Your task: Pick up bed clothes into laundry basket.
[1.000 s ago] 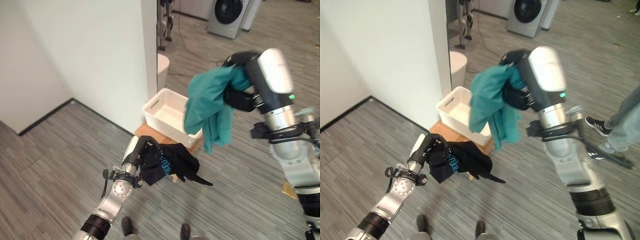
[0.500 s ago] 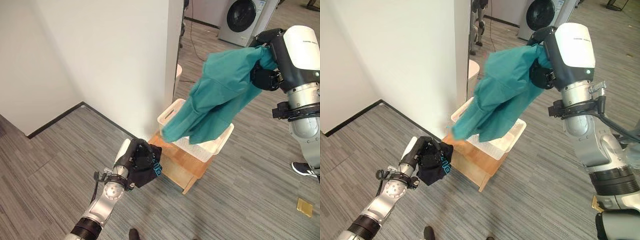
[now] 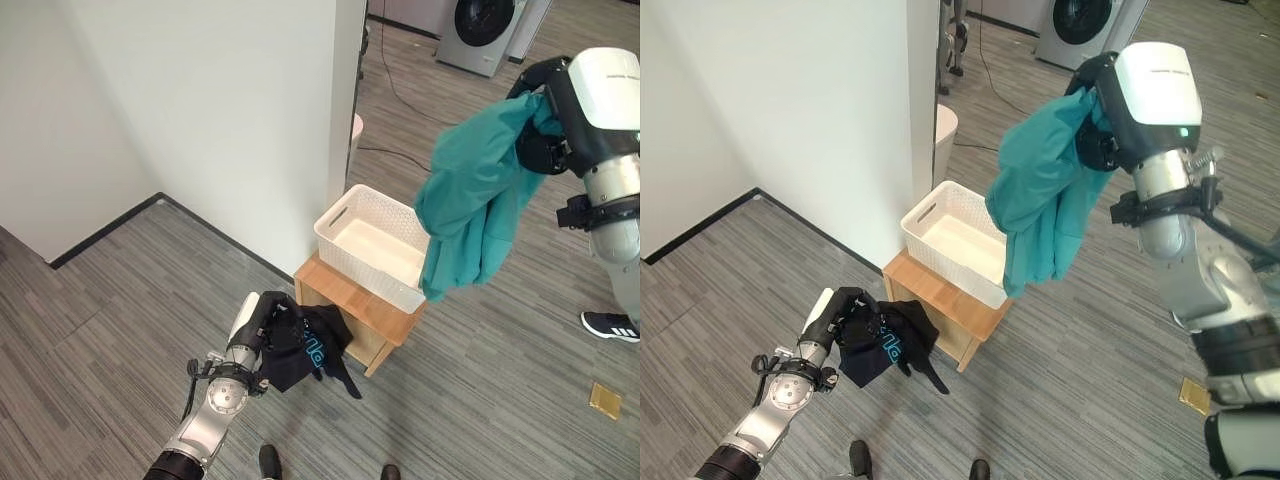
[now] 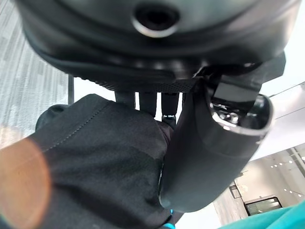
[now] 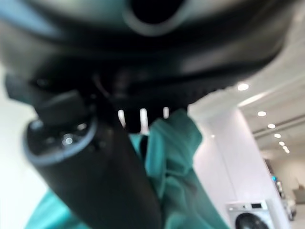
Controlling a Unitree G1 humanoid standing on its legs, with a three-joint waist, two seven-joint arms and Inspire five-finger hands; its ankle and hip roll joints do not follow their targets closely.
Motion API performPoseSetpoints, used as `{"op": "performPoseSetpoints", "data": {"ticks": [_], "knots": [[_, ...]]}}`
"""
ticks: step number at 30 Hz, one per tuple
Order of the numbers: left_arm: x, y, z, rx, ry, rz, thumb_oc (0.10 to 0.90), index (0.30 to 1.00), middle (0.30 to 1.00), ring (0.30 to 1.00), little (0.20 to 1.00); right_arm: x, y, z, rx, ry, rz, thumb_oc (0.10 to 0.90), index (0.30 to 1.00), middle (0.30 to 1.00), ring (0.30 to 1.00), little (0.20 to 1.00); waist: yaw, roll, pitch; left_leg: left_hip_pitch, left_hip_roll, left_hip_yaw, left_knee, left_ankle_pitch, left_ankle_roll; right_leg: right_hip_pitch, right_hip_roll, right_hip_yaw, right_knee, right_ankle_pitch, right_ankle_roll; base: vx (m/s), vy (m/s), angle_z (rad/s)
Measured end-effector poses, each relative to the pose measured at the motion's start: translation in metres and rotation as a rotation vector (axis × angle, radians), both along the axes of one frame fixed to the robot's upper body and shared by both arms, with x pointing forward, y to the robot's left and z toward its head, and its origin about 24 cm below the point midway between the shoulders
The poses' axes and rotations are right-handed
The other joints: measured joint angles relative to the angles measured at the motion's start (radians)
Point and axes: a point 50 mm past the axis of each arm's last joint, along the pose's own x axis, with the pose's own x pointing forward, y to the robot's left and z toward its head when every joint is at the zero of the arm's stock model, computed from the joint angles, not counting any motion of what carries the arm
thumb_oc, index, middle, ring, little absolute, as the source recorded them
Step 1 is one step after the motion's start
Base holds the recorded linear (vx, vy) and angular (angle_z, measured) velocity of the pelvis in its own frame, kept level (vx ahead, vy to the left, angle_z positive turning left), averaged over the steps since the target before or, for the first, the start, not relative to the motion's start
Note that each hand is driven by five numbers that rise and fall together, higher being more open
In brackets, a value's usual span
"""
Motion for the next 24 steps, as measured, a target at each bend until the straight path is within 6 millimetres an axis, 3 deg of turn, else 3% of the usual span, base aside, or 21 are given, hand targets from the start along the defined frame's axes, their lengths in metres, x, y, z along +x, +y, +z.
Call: {"op": "performPoseSetpoints", "data": {"ticks": [6, 12, 17, 21, 22, 24], "knots": [[-0.002, 0.001, -0.002, -0.001, 0.012, -0.009, 0.4, 0.3, 0.3, 0.3, 0.3, 0.008, -0.01, 0.023, 0.008, -0.044, -0.079, 0.4, 0.3, 0.3, 0.3, 0.3, 0.029, -0.006, 0.005, -0.021, -0.001, -0.001, 0.0, 0.0, 0.0, -0.02, 0.0, -0.006, 0.0, 0.0, 0.0, -0.02, 0.028, 0.0], [-0.002, 0.0, -0.003, -0.013, 0.02, -0.002, 0.4, 0.3, 0.3, 0.3, 0.3, 0.007, -0.007, 0.025, 0.008, -0.057, -0.071, 0.4, 0.3, 0.3, 0.3, 0.3, 0.049, 0.002, 0.042, -0.038, -0.003, -0.012, 0.0, 0.0, 0.0, -0.026, 0.0, -0.031, 0.0, 0.0, 0.0, -0.02, 0.018, 0.08], [-0.001, 0.001, -0.002, -0.012, 0.015, 0.001, 0.4, 0.3, 0.3, 0.3, 0.3, 0.008, -0.004, 0.011, 0.053, -0.039, -0.045, 0.4, 0.3, 0.3, 0.3, 0.3, 0.056, -0.004, 0.058, -0.069, -0.004, -0.03, 0.0, 0.002, 0.002, -0.046, 0.001, -0.044, 0.0, 0.0, 0.0, -0.07, -0.005, 0.09], [0.006, 0.002, 0.005, -0.011, -0.015, 0.006, 0.4, 0.3, 0.3, 0.3, 0.3, 0.013, 0.002, -0.016, 0.066, 0.027, -0.024, 0.4, 0.3, 0.3, 0.3, 0.3, 0.072, -0.023, 0.09, -0.081, -0.003, -0.034, 0.0, 0.003, 0.003, -0.056, 0.003, -0.054, 0.0, 0.0, 0.0, -0.07, -0.02, 0.03], [0.009, 0.001, 0.008, -0.012, -0.027, 0.002, 0.4, 0.3, 0.3, 0.3, 0.3, 0.013, 0.002, -0.021, 0.058, 0.052, -0.028, 0.8, 0.9, 0.9, 0.9, 0.9, 0.078, -0.025, 0.094, -0.1, -0.004, -0.036, 0.0, 0.005, 0.004, -0.072, 0.002, -0.055, 0.0, 0.0, 0.0, -0.08, -0.017, 0.04], [0.012, 0.002, 0.012, -0.008, -0.044, 0.002, 0.4, 0.3, 0.3, 0.3, 0.3, 0.015, 0.001, -0.027, 0.056, 0.064, -0.042, 0.8, 0.9, 0.9, 0.9, 0.9, 0.086, -0.032, 0.106, -0.115, -0.004, -0.036, 0.001, 0.008, 0.005, -0.089, 0.002, -0.056, 0.0, 0.001, -0.001, -0.09, -0.01, 0.03]]}}
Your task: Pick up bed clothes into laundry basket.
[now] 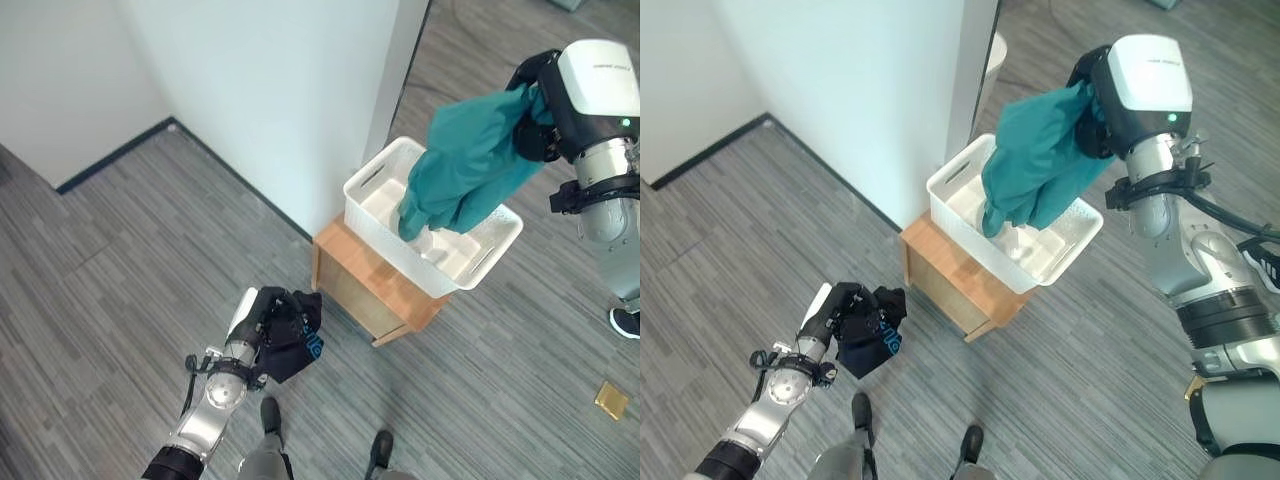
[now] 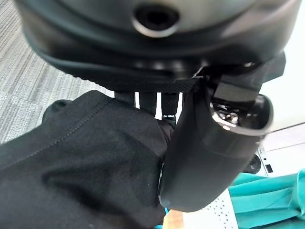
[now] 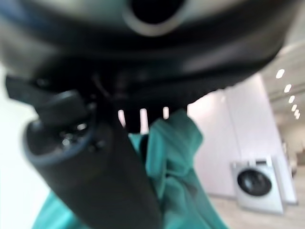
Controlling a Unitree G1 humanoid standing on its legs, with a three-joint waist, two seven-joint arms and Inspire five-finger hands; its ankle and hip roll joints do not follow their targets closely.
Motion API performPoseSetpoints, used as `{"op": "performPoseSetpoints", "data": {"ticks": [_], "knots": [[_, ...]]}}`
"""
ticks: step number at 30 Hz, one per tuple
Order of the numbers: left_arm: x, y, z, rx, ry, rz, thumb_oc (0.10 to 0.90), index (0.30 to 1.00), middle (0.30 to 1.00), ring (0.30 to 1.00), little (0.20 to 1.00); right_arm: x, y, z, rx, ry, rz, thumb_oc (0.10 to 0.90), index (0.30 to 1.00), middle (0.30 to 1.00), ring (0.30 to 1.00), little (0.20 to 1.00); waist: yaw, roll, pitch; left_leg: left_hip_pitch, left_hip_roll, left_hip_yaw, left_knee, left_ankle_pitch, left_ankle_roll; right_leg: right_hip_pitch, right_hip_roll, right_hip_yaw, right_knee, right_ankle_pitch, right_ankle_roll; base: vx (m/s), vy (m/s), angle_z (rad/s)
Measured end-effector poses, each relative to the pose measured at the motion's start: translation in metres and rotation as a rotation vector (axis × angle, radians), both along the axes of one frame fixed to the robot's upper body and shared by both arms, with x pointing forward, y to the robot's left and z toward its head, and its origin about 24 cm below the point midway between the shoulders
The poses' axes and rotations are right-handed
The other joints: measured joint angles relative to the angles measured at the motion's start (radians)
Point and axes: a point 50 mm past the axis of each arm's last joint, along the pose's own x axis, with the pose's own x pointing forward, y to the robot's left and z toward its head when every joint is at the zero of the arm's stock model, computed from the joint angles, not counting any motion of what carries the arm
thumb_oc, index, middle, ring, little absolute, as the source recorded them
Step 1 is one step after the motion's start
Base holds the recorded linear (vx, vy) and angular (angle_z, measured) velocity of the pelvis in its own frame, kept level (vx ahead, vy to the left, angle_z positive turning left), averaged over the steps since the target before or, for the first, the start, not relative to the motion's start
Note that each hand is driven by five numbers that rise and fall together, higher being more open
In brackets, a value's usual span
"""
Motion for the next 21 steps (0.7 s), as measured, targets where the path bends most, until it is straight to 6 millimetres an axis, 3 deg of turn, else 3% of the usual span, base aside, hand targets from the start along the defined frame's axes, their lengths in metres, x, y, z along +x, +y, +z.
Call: {"op": "performPoseSetpoints", "data": {"ticks": [5, 14, 15, 16, 17, 18, 19, 21], "knots": [[0.008, 0.001, 0.008, 0.007, -0.031, -0.001, 0.4, 0.3, 0.3, 0.3, 0.3, 0.001, -0.006, -0.005, -0.07, 0.014, -0.078, 0.8, 0.9, 0.9, 0.9, 0.9, 0.024, 0.007, 0.069, -0.03, -0.001, -0.012, 0.0, 0.005, 0.003, -0.021, 0.001, -0.01, 0.0, 0.003, -0.003, -0.05, 0.01, 0.06], [0.009, 0.006, 0.011, 0.018, -0.041, 0.011, 0.4, 0.3, 0.3, 0.3, 0.3, -0.003, -0.018, 0.005, -0.034, -0.05, -0.126, 0.8, 0.9, 0.9, 0.9, 0.9, 0.022, 0.017, 0.078, -0.022, -0.001, -0.019, 0.026, 0.005, 0.003, 0.005, -0.003, -0.031, 0.001, 0.007, -0.006, 0.03, 0.022, 0.04], [0.01, 0.007, 0.013, 0.021, -0.046, 0.011, 0.4, 0.3, 0.3, 0.3, 0.3, -0.004, -0.02, 0.008, -0.015, -0.071, -0.131, 0.8, 0.9, 0.9, 0.9, 0.9, 0.021, 0.01, 0.084, -0.052, 0.003, -0.023, 0.112, -0.024, 0.022, 0.019, -0.008, -0.031, 0.001, 0.015, -0.015, 0.05, 0.025, 0.11], [0.012, 0.007, 0.016, 0.026, -0.056, 0.009, 0.4, 0.3, 0.3, 0.3, 0.3, -0.006, -0.022, 0.01, 0.02, -0.096, -0.134, 0.8, 0.9, 0.9, 0.9, 0.9, 0.018, -0.007, 0.093, -0.133, 0.004, -0.014, 0.261, -0.091, 0.033, 0.028, -0.025, -0.028, 0.001, 0.028, -0.025, 0.07, 0.009, 0.11], [0.011, 0.005, 0.014, 0.018, -0.054, 0.008, 0.4, 0.3, 0.3, 0.3, 0.3, -0.01, -0.024, 0.013, 0.04, -0.117, -0.131, 0.8, 0.9, 0.9, 0.9, 0.9, 0.018, -0.004, 0.09, -0.115, -0.01, -0.013, 0.186, -0.103, 0.04, 0.042, -0.034, -0.026, 0.001, 0.029, -0.025, 0.05, 0.013, 0.0], [0.009, 0.001, 0.011, 0.003, -0.042, 0.003, 0.4, 0.3, 0.3, 0.3, 0.3, -0.019, -0.026, 0.02, 0.059, -0.162, -0.119, 0.8, 0.9, 0.9, 0.9, 0.9, 0.015, 0.038, 0.083, -0.067, -0.005, -0.004, 0.053, 0.048, 0.087, 0.059, -0.016, -0.026, 0.004, 0.027, -0.022, 0.08, 0.012, -0.13], [0.007, -0.001, 0.009, -0.002, -0.037, 0.005, 0.4, 0.3, 0.3, 0.3, 0.3, -0.034, -0.026, 0.024, 0.085, -0.241, -0.089, 0.8, 0.9, 0.9, 0.9, 0.9, 0.006, 0.068, 0.08, -0.012, 0.004, 0.018, -0.003, 0.067, 0.084, 0.074, -0.016, -0.02, 0.029, 0.004, 0.01, 0.09, 0.015, -0.11], [0.008, 0.004, 0.012, 0.001, -0.057, 0.037, 0.4, 0.3, 0.3, 0.3, 0.3, -0.055, -0.027, 0.023, 0.1, -0.319, -0.06, 0.8, 0.9, 0.9, 0.9, 0.9, -0.01, 0.068, 0.081, -0.005, -0.003, 0.021, -0.002, 0.065, 0.087, 0.057, -0.033, -0.02, 0.056, -0.003, 0.033, 0.06, 0.008, -0.13]]}}
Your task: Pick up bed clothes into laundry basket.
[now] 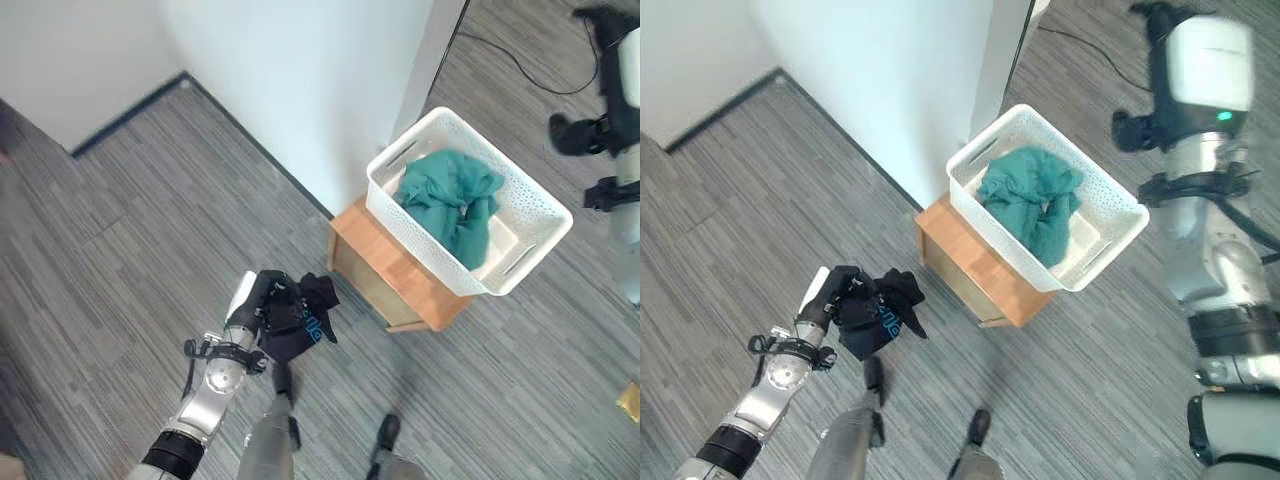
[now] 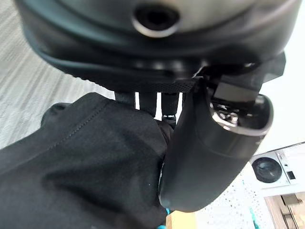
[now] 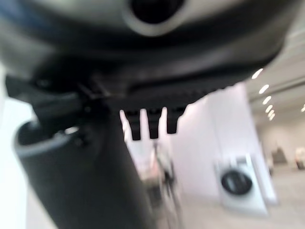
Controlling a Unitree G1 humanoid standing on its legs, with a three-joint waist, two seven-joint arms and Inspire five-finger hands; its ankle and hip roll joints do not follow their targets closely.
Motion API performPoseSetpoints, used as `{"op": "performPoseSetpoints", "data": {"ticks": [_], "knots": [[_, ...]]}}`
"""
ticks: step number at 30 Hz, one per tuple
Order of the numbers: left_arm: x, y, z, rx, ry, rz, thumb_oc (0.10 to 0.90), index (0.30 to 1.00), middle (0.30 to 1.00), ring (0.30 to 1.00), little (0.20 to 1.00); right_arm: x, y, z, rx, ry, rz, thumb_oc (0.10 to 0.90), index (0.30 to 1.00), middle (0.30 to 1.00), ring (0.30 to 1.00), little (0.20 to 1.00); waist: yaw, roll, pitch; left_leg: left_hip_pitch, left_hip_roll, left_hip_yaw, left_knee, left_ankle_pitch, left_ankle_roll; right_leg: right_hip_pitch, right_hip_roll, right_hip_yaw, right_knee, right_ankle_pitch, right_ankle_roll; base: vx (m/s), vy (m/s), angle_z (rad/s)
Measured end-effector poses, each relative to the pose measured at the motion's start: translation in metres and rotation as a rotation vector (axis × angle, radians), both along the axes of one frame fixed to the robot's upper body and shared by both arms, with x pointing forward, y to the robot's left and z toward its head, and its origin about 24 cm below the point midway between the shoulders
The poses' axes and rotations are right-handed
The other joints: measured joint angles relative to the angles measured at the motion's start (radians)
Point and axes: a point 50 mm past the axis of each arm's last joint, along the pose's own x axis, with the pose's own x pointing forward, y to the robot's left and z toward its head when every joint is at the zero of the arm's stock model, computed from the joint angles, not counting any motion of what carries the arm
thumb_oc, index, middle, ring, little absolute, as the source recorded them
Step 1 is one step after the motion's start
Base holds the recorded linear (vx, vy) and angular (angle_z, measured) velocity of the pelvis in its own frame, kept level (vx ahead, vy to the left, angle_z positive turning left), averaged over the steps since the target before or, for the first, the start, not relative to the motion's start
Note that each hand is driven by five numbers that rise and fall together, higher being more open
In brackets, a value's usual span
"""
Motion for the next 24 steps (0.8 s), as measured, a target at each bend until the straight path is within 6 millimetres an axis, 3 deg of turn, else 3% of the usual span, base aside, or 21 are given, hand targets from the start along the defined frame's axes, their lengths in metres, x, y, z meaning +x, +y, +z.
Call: {"op": "performPoseSetpoints", "data": {"ticks": [1, 3, 5, 6, 7, 8, 9, 10, 11, 12, 13, 16, 18, 19, 20, 21, 24], "knots": [[0.001, 0.005, 0.001, 0.001, -0.004, 0.021, 0.4, 0.3, 0.3, 0.3, 0.3, -0.012, -0.002, -0.003, -0.001, -0.021, 0.01, 0.8, 0.9, 0.9, 0.9, 0.9, -0.011, -0.004, -0.001, 0.008, -0.006, 0.002, 0.0, 0.0, 0.0, 0.008, -0.003, -0.002, -0.023, 0.018, 0.017, 0.06, -0.004, -0.12], [-0.002, 0.021, 0.003, 0.03, -0.021, 0.081, 0.4, 0.3, 0.3, 0.3, 0.3, -0.037, -0.005, -0.023, 0.025, -0.044, 0.028, 0.8, 0.9, 0.9, 0.9, 0.9, -0.054, -0.013, -0.004, 0.032, -0.026, 0.012, 0.0, -0.001, 0.0, 0.052, -0.007, -0.017, -0.049, 0.043, 0.016, 0.09, -0.022, -0.07], [-0.009, 0.035, 0.005, 0.051, -0.033, 0.134, 0.4, 0.3, 0.3, 0.3, 0.3, -0.058, -0.019, -0.063, 0.122, 0.016, -0.016, 0.8, 0.9, 0.9, 0.9, 0.9, -0.071, -0.01, -0.004, 0.067, -0.009, 0.016, 0.0, 0.0, 0.001, 0.05, -0.004, -0.008, 0.007, 0.036, 0.025, 0.06, -0.044, -0.21], [-0.015, 0.044, 0.004, 0.08, -0.04, 0.179, 0.4, 0.3, 0.3, 0.3, 0.3, -0.083, -0.042, -0.107, 0.212, 0.149, -0.131, 0.8, 0.9, 0.9, 0.9, 0.9, -0.076, 0.015, -0.011, 0.099, 0.023, 0.012, 0.0, -0.001, 0.003, 0.007, -0.006, -0.005, 0.117, -0.026, 0.052, 0.06, -0.054, -0.32], [-0.019, 0.054, 0.003, 0.108, -0.041, 0.214, 0.4, 0.3, 0.3, 0.3, 0.3, -0.09, -0.05, -0.129, 0.253, 0.238, -0.173, 0.8, 0.9, 0.9, 0.9, 0.9, -0.08, 0.005, -0.025, 0.112, 0.026, 0.017, 0.0, -0.001, 0.004, 0.006, -0.007, -0.001, 0.056, -0.053, 0.05, 0.04, -0.044, -0.4], [-0.023, 0.076, 0.011, 0.17, -0.059, 0.277, 0.4, 0.3, 0.3, 0.3, 0.3, -0.102, -0.063, -0.176, 0.365, 0.415, -0.247, 0.8, 0.9, 0.9, 0.9, 0.9, -0.087, -0.038, -0.051, 0.126, 0.007, 0.016, 0.0, -0.002, 0.003, 0.013, -0.014, 0.023, -0.068, 0.017, 0.006, 0.02, -0.05, -0.07], [-0.025, 0.09, 0.02, 0.204, -0.087, 0.32, 0.4, 0.3, 0.3, 0.3, 0.3, -0.114, -0.073, -0.215, 0.477, 0.558, -0.325, 0.8, 0.9, 0.9, 0.9, 0.9, -0.116, -0.062, -0.068, 0.138, -0.003, 0.011, -0.001, -0.018, -0.019, 0.028, -0.019, 0.001, -0.056, 0.056, -0.008, 0.0, -0.038, -0.01], [-0.025, 0.094, 0.026, 0.203, -0.116, 0.343, 0.4, 0.3, 0.3, 0.3, 0.3, -0.125, -0.083, -0.247, 0.551, 0.667, -0.411, 0.8, 0.9, 0.9, 0.9, 0.9, -0.114, -0.055, -0.08, 0.144, 0.008, 0.022, -0.001, -0.026, -0.034, 0.029, -0.004, 0.006, -0.056, 0.044, -0.011, -0.02, -0.042, 0.12], [-0.023, 0.093, 0.038, 0.196, -0.169, 0.346, 0.4, 0.3, 0.3, 0.3, 0.3, -0.144, -0.095, -0.294, 0.623, 0.892, -0.55, 0.8, 0.9, 0.9, 0.9, 0.9, -0.11, -0.039, -0.089, 0.15, 0.027, 0.022, -0.001, -0.018, -0.048, 0.034, 0.014, 0.016, -0.056, 0.045, -0.011, -0.02, -0.039, -0.11], [-0.021, 0.09, 0.043, 0.19, -0.192, 0.339, 0.4, 0.3, 0.3, 0.3, 0.3, -0.154, -0.098, -0.312, 0.641, 0.994, -0.603, 0.8, 0.9, 0.9, 0.9, 0.9, -0.107, -0.03, -0.093, 0.15, 0.03, 0.022, -0.001, -0.012, -0.057, 0.034, 0.017, 0.016, -0.056, 0.044, -0.011, -0.04, -0.059, -0.05], [-0.019, 0.08, 0.051, 0.18, -0.237, 0.311, 0.4, 0.3, 0.3, 0.3, 0.3, -0.184, -0.095, -0.35, 0.663, 1.216, -0.696, 0.8, 0.9, 0.9, 0.9, 0.9, -0.107, 0.002, -0.112, 0.15, 0.034, 0.018, -0.001, -0.009, -0.06, 0.036, 0.021, 0.016, -0.056, 0.044, -0.011, -0.01, -0.06, 0.04], [-0.008, 0.054, 0.07, 0.163, -0.33, 0.207, 0.4, 0.3, 0.3, 0.3, 0.3, -0.224, -0.077, -0.392, 0.712, 1.471, -0.774, 0.8, 0.9, 0.9, 0.9, 0.9, -0.105, 0.035, -0.131, 0.157, 0.033, 0.014, -0.001, -0.013, -0.066, 0.049, 0.021, 0.01, -0.056, 0.045, -0.011, -0.02, -0.044, 0.09], [0.005, 0.025, 0.095, 0.125, -0.438, 0.121, 0.4, 0.3, 0.3, 0.3, 0.3, -0.254, -0.042, -0.425, 0.859, 1.595, -0.777, 0.8, 0.9, 0.9, 0.9, 0.9, -0.11, 0.057, -0.144, 0.166, 0.025, 0.01, -0.001, -0.018, -0.073, 0.059, 0.013, 0.012, -0.056, 0.039, -0.016, -0.01, -0.041, 0.07], [0.012, 0.001, 0.116, 0.078, -0.534, 0.042, 0.4, 0.3, 0.3, 0.3, 0.3, -0.269, -0.016, -0.443, 0.988, 1.693, -0.8, 0.8, 0.9, 0.9, 0.9, 0.9, -0.108, 0.055, -0.147, 0.172, 0.028, 0.006, -0.001, -0.045, -0.109, 0.069, 0.016, 0.011, -0.056, 0.022, -0.017, 0.0, -0.024, 0.1], [0.012, -0.01, 0.129, 0.056, -0.597, -0.008, 0.4, 0.3, 0.3, 0.3, 0.3, -0.277, -0.004, -0.449, 1.067, 1.723, -0.804, 0.8, 0.9, 0.9, 0.9, 0.9, -0.119, 0.072, -0.156, 0.17, 0.034, 0.006, -0.001, -0.074, -0.138, 0.064, 0.02, 0.016, -0.056, 0.017, -0.015, 0.01, -0.046, 0.07], [0.012, -0.025, 0.144, 0.006, -0.665, -0.075, 0.4, 0.3, 0.3, 0.3, 0.3, -0.287, 0.022, -0.459, 1.145, 1.787, -0.768, 0.8, 0.9, 0.9, 0.9, 0.9, -0.142, 0.053, -0.164, 0.174, 0.021, 0.003, -0.002, -0.08, -0.138, 0.067, -0.002, 0.019, -0.056, 0.024, -0.002, 0.01, -0.044, -0.04], [0.014, -0.038, 0.152, -0.063, -0.678, -0.137, 0.4, 0.3, 0.3, 0.3, 0.3, -0.307, 0.046, -0.465, 1.196, 1.899, -0.743, 0.8, 0.9, 0.9, 0.9, 0.9, -0.155, 0.032, -0.206, 0.172, 0.01, 0.0, -0.007, -0.095, -0.133, 0.064, -0.015, 0.021, -0.057, 0.022, 0.003, 0.01, -0.035, 0.02]]}}
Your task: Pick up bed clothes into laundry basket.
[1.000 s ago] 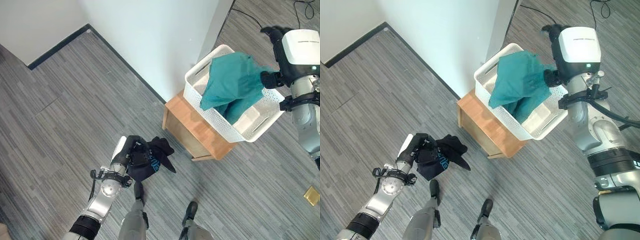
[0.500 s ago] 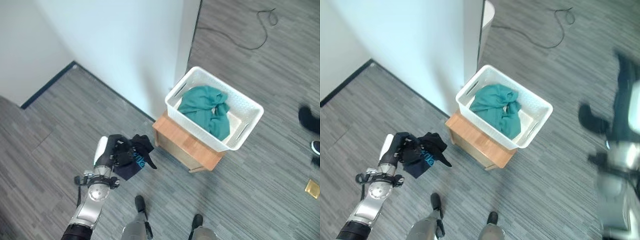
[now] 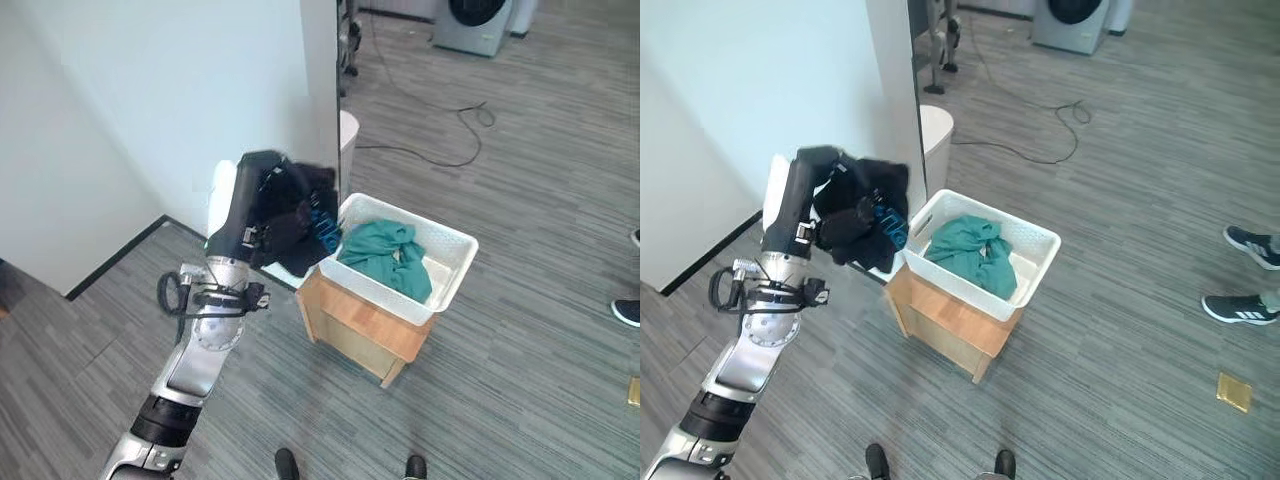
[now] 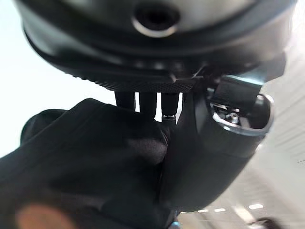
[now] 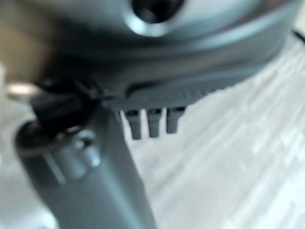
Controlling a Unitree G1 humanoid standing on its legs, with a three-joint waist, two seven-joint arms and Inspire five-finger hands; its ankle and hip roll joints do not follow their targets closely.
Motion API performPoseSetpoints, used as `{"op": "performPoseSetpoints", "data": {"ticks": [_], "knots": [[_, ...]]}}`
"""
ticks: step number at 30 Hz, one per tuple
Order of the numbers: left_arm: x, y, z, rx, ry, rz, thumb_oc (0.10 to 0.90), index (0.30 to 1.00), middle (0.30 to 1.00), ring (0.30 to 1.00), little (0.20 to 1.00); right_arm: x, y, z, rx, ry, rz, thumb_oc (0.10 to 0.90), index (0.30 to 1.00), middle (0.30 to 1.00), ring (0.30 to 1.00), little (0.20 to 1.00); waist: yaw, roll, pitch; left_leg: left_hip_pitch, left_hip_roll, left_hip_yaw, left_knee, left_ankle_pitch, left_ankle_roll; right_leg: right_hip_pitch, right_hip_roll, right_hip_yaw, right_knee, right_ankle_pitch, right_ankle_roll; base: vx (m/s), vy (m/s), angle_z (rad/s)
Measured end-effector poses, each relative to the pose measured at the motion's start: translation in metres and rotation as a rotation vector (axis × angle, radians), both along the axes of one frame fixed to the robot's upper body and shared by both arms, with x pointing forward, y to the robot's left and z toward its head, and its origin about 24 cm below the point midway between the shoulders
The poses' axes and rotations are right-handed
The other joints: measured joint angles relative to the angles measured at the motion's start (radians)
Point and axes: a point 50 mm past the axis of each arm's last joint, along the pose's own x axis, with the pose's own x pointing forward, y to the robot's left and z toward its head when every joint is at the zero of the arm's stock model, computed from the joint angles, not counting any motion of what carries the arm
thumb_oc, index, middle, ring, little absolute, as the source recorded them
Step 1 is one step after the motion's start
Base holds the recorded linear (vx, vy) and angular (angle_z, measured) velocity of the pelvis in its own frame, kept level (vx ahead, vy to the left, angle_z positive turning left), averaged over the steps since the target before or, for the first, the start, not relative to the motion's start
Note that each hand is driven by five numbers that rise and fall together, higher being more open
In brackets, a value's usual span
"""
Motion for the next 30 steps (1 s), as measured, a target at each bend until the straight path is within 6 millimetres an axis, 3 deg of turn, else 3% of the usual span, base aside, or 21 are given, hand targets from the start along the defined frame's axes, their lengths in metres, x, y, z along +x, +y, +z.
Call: {"op": "performPoseSetpoints", "data": {"ticks": [2, 6, 11, 12, 15, 22, 27, 28, 30], "knots": [[0.0, -0.008, 0.0, -0.039, 0.016, -0.047, 0.4, 0.3, 0.3, 0.3, 0.3, -0.013, 0.005, 0.0, 0.024, 0.031, -0.02, 0.8, 0.9, 0.9, 0.9, 0.9, -0.003, -0.018, -0.03, -0.006, -0.005, -0.009, 0.0, 0.0, 0.0, -0.006, -0.005, 0.0, 0.002, 0.0, 0.0, 0.0, -0.02, 0.05], [0.013, -0.025, -0.007, 0.003, 0.066, -0.089, 0.4, 0.3, 0.3, 0.3, 0.3, -0.017, -0.003, 0.002, 0.006, 0.034, -0.047, 0.8, 0.9, 0.9, 0.9, 0.9, -0.003, -0.041, -0.058, -0.013, -0.003, -0.015, 0.0, 0.001, 0.001, -0.017, -0.006, 0.002, 0.005, 0.001, 0.0, 0.01, -0.005, 0.04], [0.046, -0.036, -0.016, 0.151, 0.142, -0.043, 0.4, 0.3, 0.3, 0.3, 0.3, -0.001, -0.021, 0.007, -0.052, -0.019, -0.051, 0.8, 0.9, 0.9, 0.9, 0.9, -0.034, -0.039, -0.07, -0.005, -0.006, 0.016, 0.002, 0.009, 0.013, -0.024, -0.005, 0.025, 0.002, 0.016, 0.006, 0.01, 0.013, -0.14], [0.059, -0.032, -0.015, 0.231, 0.161, 0.01, 0.4, 0.3, 0.3, 0.3, 0.3, 0.013, -0.027, 0.008, -0.064, -0.06, -0.046, 0.8, 0.9, 0.9, 0.9, 0.9, -0.062, -0.031, -0.072, -0.005, -0.006, 0.032, 0.004, 0.014, 0.017, -0.031, -0.005, 0.04, 0.001, 0.024, -0.001, 0.02, 0.014, -0.34], [0.06, -0.032, -0.016, 0.273, 0.151, 0.024, 0.4, 0.3, 0.3, 0.3, 0.3, 0.019, -0.026, 0.008, -0.066, -0.086, -0.037, 0.8, 0.9, 0.9, 0.9, 0.9, -0.098, -0.023, -0.073, 0.001, -0.005, 0.046, 0.005, 0.014, 0.018, -0.036, -0.004, 0.053, 0.001, 0.027, -0.002, 0.02, 0.01, -0.2], [0.074, -0.044, 0.017, 0.382, 0.045, 0.038, 0.4, 0.3, 0.3, 0.3, 0.3, 0.019, -0.026, 0.008, -0.074, -0.09, -0.038, 0.8, 0.9, 0.9, 0.9, 0.9, -0.135, -0.015, -0.042, 0.013, -0.004, 0.074, 0.005, 0.007, 0.014, -0.043, -0.004, 0.069, 0.001, 0.027, -0.002, 0.03, 0.014, -0.1], [0.092, -0.041, 0.055, 0.472, -0.037, 0.122, 0.4, 0.3, 0.3, 0.3, 0.3, 0.021, -0.026, 0.008, -0.073, -0.097, -0.043, 0.8, 0.9, 0.9, 0.9, 0.9, -0.153, -0.017, -0.039, 0.014, -0.003, 0.106, 0.001, -0.009, 0.009, -0.068, -0.007, 0.102, 0.001, 0.027, 0.0, 0.03, 0.022, -0.19], [0.094, -0.042, 0.063, 0.512, -0.073, 0.149, 0.4, 0.3, 0.3, 0.3, 0.3, 0.029, -0.025, 0.007, -0.069, -0.113, -0.036, 0.8, 0.9, 0.9, 0.9, 0.9, -0.149, -0.015, -0.038, 0.009, -0.002, 0.114, 0.001, -0.01, 0.01, -0.078, -0.007, 0.108, 0.001, 0.029, -0.001, 0.03, 0.017, -0.17], [0.093, -0.049, 0.063, 0.519, -0.097, 0.149, 0.4, 0.3, 0.3, 0.3, 0.3, 0.025, -0.023, 0.007, -0.062, -0.115, -0.025, 0.8, 0.9, 0.9, 0.9, 0.9, -0.156, -0.012, -0.037, -0.003, -0.002, 0.115, 0.001, -0.01, 0.011, -0.086, -0.006, 0.104, 0.001, 0.029, -0.001, 0.01, 0.009, -0.02]]}}
